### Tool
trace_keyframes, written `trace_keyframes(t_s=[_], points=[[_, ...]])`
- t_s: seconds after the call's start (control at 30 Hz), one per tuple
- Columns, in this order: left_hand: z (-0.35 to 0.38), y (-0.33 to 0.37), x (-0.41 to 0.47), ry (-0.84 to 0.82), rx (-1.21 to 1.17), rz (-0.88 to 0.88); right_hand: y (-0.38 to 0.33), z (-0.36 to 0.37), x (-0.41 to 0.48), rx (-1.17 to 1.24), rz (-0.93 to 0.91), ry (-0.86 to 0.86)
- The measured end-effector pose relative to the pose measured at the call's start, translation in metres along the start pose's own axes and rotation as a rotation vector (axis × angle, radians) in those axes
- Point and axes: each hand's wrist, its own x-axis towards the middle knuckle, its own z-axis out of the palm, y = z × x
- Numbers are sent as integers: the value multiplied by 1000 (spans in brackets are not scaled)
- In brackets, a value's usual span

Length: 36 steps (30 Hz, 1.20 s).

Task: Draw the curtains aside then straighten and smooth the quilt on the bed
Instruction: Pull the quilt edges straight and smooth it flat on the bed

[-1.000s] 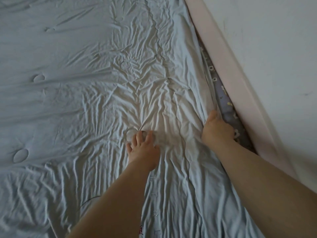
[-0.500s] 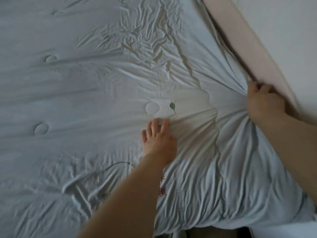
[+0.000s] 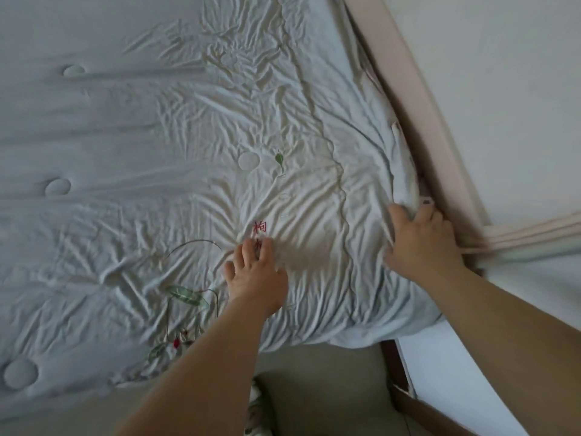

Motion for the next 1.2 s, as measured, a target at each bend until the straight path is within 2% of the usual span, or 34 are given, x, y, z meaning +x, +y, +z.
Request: trace_keyframes(t_s=[0.1,0.17,0.27,0.33,0.47,0.57,0.63,0.73,0.8,0.9,0.97,1.2], points=[[15,7,-17,10,13,-6,12,2,-11,-87,-43,-15],[24,14,-28,56,7,16,32,-7,-10,-122,-9,85],[31,20,-45,189,1,97,69,-16,-9,-153,-35,122],[32,20,-53,228,3,112,74,-12,-13,-122,13,193],[36,-3,-69,96,1,59,60,22,-19,-187,-52,129],[39,-32,-78,22,-49,-12,47,26,-20,-157,-98,210],[35,-55,-84,-10,-55,-84,27,20,-25,-163,-156,283],[29,-80,-88,6,-52,-160,-13,6,-42,-87,-284,172],[22,-97,-90,45,-69,-189,-46,0,-56,-61,-417,185],[15,-125,-96,42,-31,-226,-103,-6,-80,18,-687,78],[11,-149,-101,50,17,-265,-147,-4,-98,23,-802,96],[3,-239,-101,157,190,-371,-259,-3,-132,209,-935,222]])
